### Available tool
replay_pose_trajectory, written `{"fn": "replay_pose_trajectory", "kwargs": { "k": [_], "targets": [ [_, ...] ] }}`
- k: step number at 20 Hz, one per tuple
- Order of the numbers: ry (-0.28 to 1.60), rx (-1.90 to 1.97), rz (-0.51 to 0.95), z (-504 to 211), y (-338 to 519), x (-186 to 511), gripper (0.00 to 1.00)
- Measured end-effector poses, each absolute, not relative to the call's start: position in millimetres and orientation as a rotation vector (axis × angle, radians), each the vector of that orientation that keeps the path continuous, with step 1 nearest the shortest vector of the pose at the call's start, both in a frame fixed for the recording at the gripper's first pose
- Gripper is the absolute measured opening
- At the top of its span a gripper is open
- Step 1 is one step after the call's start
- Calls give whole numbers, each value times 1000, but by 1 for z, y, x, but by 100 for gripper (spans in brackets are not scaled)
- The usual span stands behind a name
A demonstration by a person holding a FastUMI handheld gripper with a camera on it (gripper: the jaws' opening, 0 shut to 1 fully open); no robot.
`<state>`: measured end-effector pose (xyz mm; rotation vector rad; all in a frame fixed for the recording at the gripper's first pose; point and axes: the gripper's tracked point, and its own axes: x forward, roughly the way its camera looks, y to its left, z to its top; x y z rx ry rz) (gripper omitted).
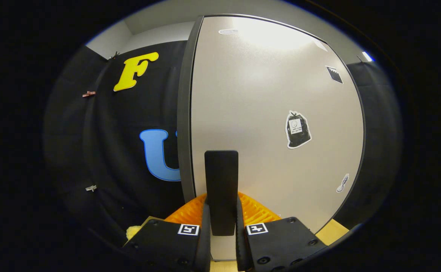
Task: Open the shoe cabinet door, grab the shoes and put them into the shoe cabinet, then close the shoe cabinet door.
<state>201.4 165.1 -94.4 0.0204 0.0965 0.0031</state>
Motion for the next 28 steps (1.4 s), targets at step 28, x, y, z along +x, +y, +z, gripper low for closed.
{"fn": "replay_pose_trajectory", "kwargs": {
  "k": [28],
  "targets": [
    [91,69,189,-73,121,63,19]
  ]
}}
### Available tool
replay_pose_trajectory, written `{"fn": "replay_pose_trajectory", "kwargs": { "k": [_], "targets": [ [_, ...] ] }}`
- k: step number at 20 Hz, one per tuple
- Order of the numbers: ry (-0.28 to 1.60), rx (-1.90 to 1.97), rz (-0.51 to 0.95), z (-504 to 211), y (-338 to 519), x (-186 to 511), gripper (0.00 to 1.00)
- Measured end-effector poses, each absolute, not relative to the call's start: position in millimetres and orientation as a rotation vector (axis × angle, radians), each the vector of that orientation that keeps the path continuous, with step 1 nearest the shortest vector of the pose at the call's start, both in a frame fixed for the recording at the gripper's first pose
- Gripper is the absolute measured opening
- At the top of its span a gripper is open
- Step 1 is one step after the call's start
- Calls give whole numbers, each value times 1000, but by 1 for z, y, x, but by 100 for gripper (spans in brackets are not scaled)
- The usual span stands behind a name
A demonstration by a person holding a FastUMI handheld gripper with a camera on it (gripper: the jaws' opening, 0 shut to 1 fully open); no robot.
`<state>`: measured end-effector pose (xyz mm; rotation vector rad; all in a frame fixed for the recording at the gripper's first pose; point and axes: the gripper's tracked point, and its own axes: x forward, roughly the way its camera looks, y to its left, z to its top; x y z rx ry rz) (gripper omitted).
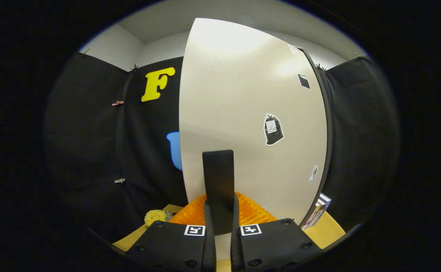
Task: Open the shoe cabinet door, grab the shoes and put them into the shoe cabinet, then close the shoe cabinet door.
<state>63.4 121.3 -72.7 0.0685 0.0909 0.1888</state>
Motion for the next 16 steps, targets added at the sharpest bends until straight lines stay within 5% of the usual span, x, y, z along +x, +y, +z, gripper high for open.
{"fn": "replay_pose_trajectory", "kwargs": {
  "k": [16],
  "targets": [
    [105,77,189,-68,45,2,18]
  ]
}}
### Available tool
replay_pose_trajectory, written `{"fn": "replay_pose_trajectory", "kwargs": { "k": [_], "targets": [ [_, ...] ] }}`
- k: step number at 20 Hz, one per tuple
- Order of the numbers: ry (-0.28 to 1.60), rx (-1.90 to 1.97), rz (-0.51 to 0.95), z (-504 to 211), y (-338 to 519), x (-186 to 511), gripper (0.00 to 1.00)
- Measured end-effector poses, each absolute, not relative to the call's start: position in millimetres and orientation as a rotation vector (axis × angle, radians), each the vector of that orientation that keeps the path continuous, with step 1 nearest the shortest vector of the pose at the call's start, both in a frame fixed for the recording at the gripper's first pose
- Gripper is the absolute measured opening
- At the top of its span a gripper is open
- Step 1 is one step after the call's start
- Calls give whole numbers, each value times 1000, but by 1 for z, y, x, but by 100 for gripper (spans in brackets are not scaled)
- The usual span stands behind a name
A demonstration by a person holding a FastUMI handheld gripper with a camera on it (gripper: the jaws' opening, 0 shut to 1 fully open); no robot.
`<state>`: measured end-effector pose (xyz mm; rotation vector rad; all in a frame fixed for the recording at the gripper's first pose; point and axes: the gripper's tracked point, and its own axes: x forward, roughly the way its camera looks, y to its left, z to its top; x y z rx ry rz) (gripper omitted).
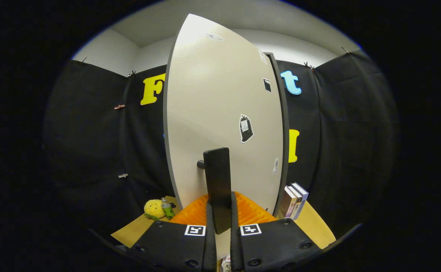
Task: Open the shoe cabinet door, grab the shoes and put them into the shoe cabinet, then close the shoe cabinet door.
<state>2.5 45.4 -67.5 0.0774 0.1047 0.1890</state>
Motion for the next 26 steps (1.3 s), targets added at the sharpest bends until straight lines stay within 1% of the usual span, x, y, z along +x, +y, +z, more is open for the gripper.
{"fn": "replay_pose_trajectory", "kwargs": {
  "k": [7,17,18,20,22,26],
  "targets": [
    [131,26,175,-67,11,-9,18],
    [100,64,24,-64,-64,-18,17],
    [95,51,3,-63,-74,-19,16],
    [92,38,-44,-61,-101,-23,12],
    [86,58,-72,-57,-120,-26,11],
    [91,109,-58,-56,-132,-29,12]
  ]
}}
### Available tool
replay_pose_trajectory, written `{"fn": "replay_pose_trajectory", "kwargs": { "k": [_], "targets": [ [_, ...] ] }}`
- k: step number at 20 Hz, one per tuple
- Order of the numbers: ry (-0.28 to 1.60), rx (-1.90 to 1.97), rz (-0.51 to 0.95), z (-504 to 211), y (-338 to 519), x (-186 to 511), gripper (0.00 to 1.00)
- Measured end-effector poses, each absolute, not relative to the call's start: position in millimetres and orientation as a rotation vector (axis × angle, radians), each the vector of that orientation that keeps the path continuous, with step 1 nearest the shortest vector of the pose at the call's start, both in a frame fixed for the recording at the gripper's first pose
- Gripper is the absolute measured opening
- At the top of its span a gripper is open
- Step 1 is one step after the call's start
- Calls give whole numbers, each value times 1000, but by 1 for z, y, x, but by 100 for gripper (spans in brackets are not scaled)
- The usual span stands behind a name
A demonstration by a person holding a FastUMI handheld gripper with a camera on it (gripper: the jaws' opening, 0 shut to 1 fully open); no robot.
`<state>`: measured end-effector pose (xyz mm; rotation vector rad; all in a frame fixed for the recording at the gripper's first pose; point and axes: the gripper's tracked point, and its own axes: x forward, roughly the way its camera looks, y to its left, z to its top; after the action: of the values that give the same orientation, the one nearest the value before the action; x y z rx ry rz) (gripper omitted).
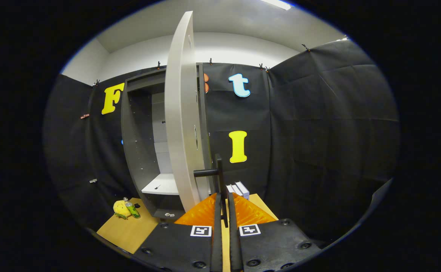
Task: Open the shoe cabinet door, grab the shoes and put them into the shoe cabinet, then close the shoe cabinet door.
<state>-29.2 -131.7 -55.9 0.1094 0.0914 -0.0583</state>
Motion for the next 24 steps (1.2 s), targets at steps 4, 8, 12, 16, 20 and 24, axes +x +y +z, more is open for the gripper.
{"fn": "replay_pose_trajectory", "kwargs": {
  "k": [4,8,12,16,20,24],
  "targets": [
    [89,71,-79,-59,-133,-29,17],
    [97,109,-86,-59,-131,-34,13],
    [104,92,-106,-63,-132,-51,13],
    [130,110,-86,-75,-119,-74,38],
    [189,96,-9,-102,-89,-100,79],
    [263,49,91,-135,-49,-119,95]
  ]
}}
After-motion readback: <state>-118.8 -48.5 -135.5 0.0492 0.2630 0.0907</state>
